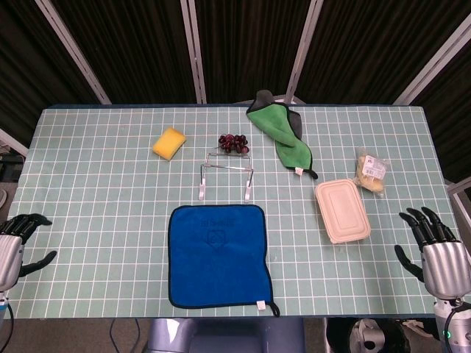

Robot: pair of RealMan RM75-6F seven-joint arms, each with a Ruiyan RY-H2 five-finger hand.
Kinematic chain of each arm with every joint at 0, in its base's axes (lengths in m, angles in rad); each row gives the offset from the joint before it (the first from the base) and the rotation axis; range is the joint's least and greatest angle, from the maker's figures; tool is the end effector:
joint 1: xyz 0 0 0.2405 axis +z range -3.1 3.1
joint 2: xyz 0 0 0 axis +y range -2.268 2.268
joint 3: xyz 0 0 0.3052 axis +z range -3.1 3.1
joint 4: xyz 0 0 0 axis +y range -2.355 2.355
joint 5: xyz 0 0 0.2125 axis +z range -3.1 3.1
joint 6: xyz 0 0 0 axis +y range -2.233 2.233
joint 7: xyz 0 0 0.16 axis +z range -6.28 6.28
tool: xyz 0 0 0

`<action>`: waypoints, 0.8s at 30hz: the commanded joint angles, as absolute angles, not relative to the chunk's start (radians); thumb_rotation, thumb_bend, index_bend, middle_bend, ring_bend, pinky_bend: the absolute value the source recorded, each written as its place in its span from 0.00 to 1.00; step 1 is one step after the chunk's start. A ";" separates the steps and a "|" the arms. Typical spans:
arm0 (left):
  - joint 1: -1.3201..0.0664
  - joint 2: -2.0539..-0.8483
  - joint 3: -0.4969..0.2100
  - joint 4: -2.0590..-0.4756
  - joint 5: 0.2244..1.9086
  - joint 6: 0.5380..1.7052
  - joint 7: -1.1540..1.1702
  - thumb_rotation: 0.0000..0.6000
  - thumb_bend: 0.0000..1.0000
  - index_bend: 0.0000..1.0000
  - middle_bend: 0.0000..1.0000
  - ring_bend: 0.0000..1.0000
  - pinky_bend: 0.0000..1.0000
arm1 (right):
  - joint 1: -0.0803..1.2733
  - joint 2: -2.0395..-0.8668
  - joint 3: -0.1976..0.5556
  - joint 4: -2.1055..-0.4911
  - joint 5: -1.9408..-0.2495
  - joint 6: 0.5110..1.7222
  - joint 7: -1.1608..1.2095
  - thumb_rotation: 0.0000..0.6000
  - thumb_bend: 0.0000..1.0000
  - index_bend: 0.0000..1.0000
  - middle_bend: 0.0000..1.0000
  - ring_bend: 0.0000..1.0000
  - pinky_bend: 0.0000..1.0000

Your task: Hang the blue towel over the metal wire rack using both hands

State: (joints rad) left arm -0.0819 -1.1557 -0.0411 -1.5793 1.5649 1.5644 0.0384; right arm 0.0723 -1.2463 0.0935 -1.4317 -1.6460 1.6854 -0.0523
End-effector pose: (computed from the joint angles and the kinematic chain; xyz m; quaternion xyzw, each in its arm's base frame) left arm -0.3469 0.1977 0.1740 -0.6039 -0.3439 -0.4108 0.5901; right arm -0.3468 -0.2015 0.1736 0.5956 -0.2593 0.4495 0.6132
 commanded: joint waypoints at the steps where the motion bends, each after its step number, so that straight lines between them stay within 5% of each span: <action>1: -0.080 -1.152 -0.039 -1.590 1.552 1.560 0.055 1.00 0.00 0.00 0.00 0.00 0.00 | 0.072 -1.236 0.085 -1.451 -1.634 1.667 -0.076 1.00 0.00 0.00 0.00 0.00 0.00; 10: -0.086 -1.165 -0.047 -1.588 1.534 1.544 0.071 1.00 0.00 0.00 0.00 0.00 0.00 | 0.189 -1.276 0.040 -1.449 -1.788 1.544 -0.119 1.00 0.00 0.00 0.00 0.00 0.00; 20: -0.105 -1.203 -0.062 -1.562 1.492 1.503 0.106 1.00 0.00 0.00 0.00 0.00 0.00 | 0.475 -1.350 0.023 -1.437 -1.975 1.244 -0.126 1.00 0.00 0.00 0.00 0.00 0.00; 24: -0.110 -1.214 -0.068 -1.557 1.483 1.498 0.116 1.00 0.00 0.00 0.00 0.00 0.00 | 0.556 -1.401 0.020 -1.397 -2.002 1.164 -0.118 1.00 0.16 0.00 0.00 0.00 0.00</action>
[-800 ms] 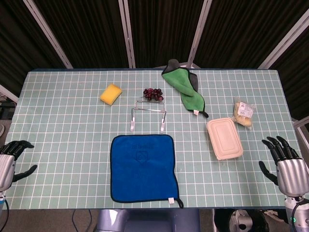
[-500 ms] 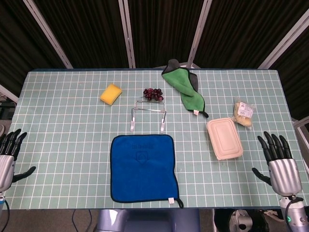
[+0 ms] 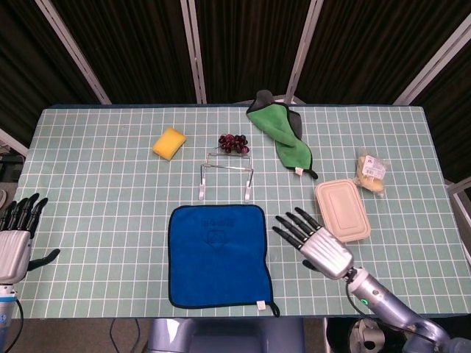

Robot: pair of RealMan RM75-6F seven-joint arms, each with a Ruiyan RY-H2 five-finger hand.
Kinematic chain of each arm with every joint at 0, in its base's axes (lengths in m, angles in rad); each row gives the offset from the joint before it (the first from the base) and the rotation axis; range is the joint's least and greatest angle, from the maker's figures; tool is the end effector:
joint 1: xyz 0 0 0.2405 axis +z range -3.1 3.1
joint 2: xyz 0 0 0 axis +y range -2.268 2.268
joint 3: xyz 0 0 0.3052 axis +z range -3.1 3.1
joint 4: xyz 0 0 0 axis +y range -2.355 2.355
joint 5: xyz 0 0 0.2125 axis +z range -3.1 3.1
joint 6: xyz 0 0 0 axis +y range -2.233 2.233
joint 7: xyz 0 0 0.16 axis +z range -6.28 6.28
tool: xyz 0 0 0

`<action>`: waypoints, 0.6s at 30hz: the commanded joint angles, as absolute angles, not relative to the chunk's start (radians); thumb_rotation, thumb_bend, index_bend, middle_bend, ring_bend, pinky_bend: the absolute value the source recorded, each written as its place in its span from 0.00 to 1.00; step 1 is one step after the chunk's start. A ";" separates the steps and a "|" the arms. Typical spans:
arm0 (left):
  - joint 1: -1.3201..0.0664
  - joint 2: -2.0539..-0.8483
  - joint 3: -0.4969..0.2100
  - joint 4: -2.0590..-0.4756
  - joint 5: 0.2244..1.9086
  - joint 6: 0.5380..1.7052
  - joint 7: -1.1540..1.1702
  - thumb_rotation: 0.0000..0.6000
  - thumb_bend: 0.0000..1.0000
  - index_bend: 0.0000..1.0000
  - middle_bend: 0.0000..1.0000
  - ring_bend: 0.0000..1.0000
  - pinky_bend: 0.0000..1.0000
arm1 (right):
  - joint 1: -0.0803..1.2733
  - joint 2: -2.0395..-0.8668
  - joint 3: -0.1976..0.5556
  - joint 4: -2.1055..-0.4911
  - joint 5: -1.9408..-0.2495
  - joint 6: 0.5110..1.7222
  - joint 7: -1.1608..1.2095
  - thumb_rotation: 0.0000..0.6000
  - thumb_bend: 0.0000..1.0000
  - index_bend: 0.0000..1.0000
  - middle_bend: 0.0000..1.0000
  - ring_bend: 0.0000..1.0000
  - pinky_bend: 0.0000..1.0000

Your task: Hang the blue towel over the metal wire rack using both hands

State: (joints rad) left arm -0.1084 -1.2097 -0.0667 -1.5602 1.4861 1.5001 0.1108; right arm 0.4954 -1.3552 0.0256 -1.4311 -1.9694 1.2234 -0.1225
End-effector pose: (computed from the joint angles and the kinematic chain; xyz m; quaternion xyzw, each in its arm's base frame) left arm -0.3545 0.2132 0.1551 -0.6004 -0.3550 -0.3815 0.6066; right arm -0.2259 -0.2876 0.0387 0.8328 -0.1363 0.4245 0.3281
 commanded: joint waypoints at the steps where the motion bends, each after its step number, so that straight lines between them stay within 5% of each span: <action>1: -0.110 -1.217 -0.069 -1.553 1.479 1.498 0.124 1.00 0.00 0.00 0.00 0.00 0.00 | 0.581 -1.423 0.016 -1.374 -2.012 1.146 -0.110 1.00 0.19 0.00 0.00 0.00 0.00; 18: -0.096 -1.221 -0.064 -1.539 1.453 1.496 0.127 1.00 0.00 0.00 0.00 0.00 0.00 | 0.710 -1.579 -0.061 -1.163 -2.055 1.091 -0.161 1.00 0.23 0.00 0.00 0.00 0.00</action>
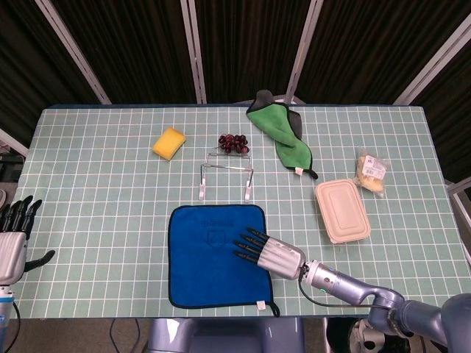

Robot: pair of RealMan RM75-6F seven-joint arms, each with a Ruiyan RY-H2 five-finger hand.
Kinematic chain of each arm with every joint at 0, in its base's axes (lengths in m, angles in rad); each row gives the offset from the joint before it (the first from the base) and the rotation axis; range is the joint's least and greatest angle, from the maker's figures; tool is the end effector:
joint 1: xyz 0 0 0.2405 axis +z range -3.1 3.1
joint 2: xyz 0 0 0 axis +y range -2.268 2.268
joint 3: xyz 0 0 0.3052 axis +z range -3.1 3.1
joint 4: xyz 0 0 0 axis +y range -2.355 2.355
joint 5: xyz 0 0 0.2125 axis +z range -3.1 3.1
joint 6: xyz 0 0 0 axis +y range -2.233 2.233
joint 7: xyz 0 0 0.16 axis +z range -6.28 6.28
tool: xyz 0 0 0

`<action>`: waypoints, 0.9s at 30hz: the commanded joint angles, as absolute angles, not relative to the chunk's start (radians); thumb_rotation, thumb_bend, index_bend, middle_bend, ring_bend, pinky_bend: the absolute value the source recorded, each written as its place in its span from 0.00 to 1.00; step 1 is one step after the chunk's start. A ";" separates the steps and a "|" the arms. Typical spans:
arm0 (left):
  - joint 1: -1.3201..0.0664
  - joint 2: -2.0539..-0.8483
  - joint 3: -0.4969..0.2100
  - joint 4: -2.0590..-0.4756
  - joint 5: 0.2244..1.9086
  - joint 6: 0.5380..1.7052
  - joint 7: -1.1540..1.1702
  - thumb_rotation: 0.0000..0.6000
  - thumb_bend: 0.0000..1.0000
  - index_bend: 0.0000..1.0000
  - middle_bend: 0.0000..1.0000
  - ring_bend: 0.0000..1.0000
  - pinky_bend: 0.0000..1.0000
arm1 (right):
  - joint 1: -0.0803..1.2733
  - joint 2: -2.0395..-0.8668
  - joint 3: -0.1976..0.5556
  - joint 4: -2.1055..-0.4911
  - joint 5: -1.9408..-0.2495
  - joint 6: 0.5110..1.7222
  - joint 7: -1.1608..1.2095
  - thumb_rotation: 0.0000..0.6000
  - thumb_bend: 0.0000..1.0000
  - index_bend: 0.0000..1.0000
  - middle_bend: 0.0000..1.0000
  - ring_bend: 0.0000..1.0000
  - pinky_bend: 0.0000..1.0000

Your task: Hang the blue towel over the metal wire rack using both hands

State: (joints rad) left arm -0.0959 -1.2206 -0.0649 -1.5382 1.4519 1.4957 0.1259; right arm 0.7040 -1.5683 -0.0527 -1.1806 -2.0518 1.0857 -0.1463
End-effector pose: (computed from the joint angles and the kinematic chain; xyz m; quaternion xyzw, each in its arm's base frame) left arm -0.3661 0.2086 0.1541 -0.5935 -0.3609 -0.3613 0.6221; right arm -0.1991 -0.3134 -0.0553 0.9020 -0.0204 0.3596 0.2381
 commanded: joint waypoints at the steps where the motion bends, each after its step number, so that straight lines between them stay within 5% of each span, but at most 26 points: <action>1: -0.096 -1.220 -0.064 -1.540 1.454 1.496 0.127 1.00 0.00 0.00 0.00 0.00 0.00 | 0.712 -1.582 -0.063 -1.157 -2.053 1.094 -0.164 1.00 0.23 0.00 0.00 0.00 0.00; 27: -0.102 -1.234 -0.060 -1.543 1.451 1.482 0.158 1.00 0.00 0.00 0.00 0.00 0.00 | 0.756 -1.676 -0.091 -1.062 -1.971 1.121 -0.135 1.00 0.23 0.00 0.00 0.00 0.00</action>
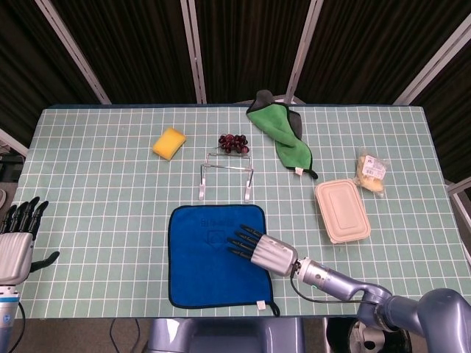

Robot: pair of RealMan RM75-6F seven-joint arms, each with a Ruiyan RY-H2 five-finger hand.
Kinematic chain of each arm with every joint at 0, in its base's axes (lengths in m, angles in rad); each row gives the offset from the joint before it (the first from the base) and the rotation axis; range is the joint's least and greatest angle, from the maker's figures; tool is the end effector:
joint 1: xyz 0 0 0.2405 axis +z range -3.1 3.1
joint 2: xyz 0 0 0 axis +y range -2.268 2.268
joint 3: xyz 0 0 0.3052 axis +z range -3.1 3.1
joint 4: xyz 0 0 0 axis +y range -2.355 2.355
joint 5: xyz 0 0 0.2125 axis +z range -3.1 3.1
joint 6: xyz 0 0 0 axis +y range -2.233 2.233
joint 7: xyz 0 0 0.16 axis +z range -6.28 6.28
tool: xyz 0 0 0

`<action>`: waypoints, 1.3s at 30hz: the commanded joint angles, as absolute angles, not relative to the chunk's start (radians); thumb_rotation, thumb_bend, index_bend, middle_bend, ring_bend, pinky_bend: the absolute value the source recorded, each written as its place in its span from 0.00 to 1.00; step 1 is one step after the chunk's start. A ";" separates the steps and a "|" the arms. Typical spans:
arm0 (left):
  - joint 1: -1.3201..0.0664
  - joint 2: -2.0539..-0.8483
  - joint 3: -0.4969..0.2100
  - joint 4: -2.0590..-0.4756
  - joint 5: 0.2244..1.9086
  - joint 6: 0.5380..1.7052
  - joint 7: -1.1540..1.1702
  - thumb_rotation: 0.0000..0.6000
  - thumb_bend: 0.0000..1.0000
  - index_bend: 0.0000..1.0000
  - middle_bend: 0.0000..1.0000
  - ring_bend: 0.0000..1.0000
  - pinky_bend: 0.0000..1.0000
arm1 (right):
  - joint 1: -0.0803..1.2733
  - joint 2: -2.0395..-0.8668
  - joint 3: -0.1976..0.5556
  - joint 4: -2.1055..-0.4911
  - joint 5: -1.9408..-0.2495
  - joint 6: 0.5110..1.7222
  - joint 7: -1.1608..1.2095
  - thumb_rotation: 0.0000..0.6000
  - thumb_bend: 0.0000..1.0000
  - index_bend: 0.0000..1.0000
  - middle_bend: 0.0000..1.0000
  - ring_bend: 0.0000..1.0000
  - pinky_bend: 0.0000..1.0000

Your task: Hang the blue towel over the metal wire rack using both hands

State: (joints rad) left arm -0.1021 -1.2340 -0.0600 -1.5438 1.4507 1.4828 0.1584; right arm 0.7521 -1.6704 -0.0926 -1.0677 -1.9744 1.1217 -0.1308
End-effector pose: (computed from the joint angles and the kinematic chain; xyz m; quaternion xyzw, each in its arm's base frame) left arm -0.3638 0.2097 0.1458 -0.6015 -0.3605 -0.3534 0.6192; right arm -0.1910 -0.3246 -0.0824 0.8974 -0.0271 0.3679 0.2420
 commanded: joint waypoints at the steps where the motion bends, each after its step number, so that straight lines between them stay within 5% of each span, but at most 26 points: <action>1: -0.102 -1.235 -0.060 -1.543 1.451 1.482 0.158 1.00 0.00 0.00 0.00 0.00 0.00 | 0.758 -1.680 -0.091 -1.059 -1.969 1.121 -0.135 1.00 0.23 0.00 0.00 0.00 0.00; 14: -0.107 -1.242 -0.058 -1.538 1.446 1.471 0.170 1.00 0.00 0.00 0.00 0.00 0.00 | 0.785 -1.708 -0.075 -1.047 -1.926 1.113 -0.122 1.00 0.27 0.00 0.00 0.00 0.00; 23: -0.107 -1.243 -0.057 -1.536 1.447 1.470 0.172 1.00 0.00 0.00 0.00 0.00 0.00 | 0.797 -1.733 -0.082 -1.033 -1.912 1.111 -0.120 1.00 0.45 0.23 0.00 0.00 0.00; 30: -0.109 -1.244 -0.056 -1.537 1.450 1.469 0.170 1.00 0.00 0.00 0.00 0.00 0.00 | 0.793 -1.751 -0.090 -1.011 -1.907 1.148 -0.083 1.00 0.49 0.57 0.00 0.00 0.00; 36: -0.129 -1.259 -0.033 -1.519 1.515 1.459 0.150 1.00 0.00 0.00 0.00 0.00 0.00 | 0.790 -1.757 -0.099 -0.997 -1.904 1.165 -0.068 1.00 0.49 0.59 0.00 0.00 0.00; 39: -0.158 -1.266 -0.007 -1.503 1.576 1.428 0.158 1.00 0.00 0.09 0.00 0.00 0.00 | 0.790 -1.756 -0.100 -1.000 -1.901 1.168 -0.067 1.00 0.49 0.59 0.00 0.00 0.00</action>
